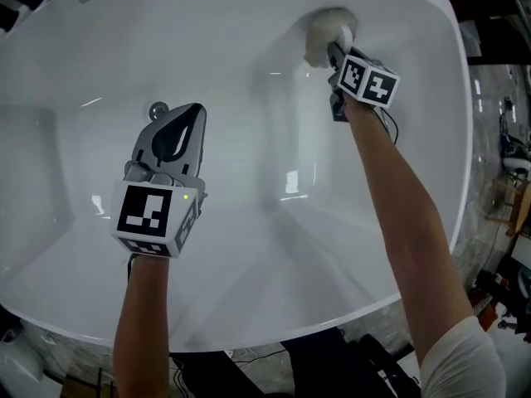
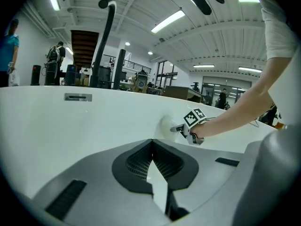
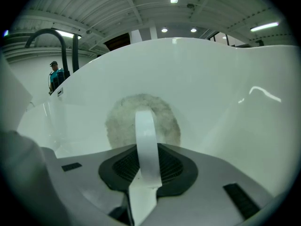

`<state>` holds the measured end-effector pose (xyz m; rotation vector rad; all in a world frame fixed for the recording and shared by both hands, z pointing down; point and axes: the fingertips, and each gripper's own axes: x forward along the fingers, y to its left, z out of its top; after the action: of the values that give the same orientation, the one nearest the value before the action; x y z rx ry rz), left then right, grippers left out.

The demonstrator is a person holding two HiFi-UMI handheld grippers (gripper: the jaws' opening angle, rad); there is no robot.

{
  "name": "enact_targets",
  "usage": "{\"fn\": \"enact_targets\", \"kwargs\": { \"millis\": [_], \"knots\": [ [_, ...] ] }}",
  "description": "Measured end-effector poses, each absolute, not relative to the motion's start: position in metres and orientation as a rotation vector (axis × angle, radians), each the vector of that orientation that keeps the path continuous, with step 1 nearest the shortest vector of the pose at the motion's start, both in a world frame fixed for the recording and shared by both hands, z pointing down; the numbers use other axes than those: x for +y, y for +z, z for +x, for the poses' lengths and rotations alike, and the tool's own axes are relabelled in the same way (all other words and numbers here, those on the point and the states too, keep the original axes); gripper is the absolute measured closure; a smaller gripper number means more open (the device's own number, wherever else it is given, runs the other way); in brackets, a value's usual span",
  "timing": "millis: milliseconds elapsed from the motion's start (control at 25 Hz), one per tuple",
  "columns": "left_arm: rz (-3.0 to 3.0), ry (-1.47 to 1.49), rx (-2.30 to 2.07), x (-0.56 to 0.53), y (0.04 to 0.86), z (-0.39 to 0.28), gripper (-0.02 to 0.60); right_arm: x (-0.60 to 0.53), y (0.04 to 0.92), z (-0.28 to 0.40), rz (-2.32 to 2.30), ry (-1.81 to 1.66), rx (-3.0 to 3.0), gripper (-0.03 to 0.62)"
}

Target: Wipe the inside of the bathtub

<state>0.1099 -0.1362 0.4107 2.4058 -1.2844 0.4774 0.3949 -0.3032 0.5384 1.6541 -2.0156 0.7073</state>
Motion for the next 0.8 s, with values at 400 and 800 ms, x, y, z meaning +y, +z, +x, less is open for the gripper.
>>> {"fn": "enact_targets", "kwargs": {
  "millis": [400,800],
  "knots": [
    [2.414,0.483,-1.251,-0.138,0.428,0.144,0.571,-0.306,0.543,0.481,1.787,0.724,-1.926,0.494],
    [2.392,0.501,-1.240,-0.132,0.454,0.141,0.571,-0.306,0.566,0.502,1.841,0.746,-1.852,0.499]
  ]
}}
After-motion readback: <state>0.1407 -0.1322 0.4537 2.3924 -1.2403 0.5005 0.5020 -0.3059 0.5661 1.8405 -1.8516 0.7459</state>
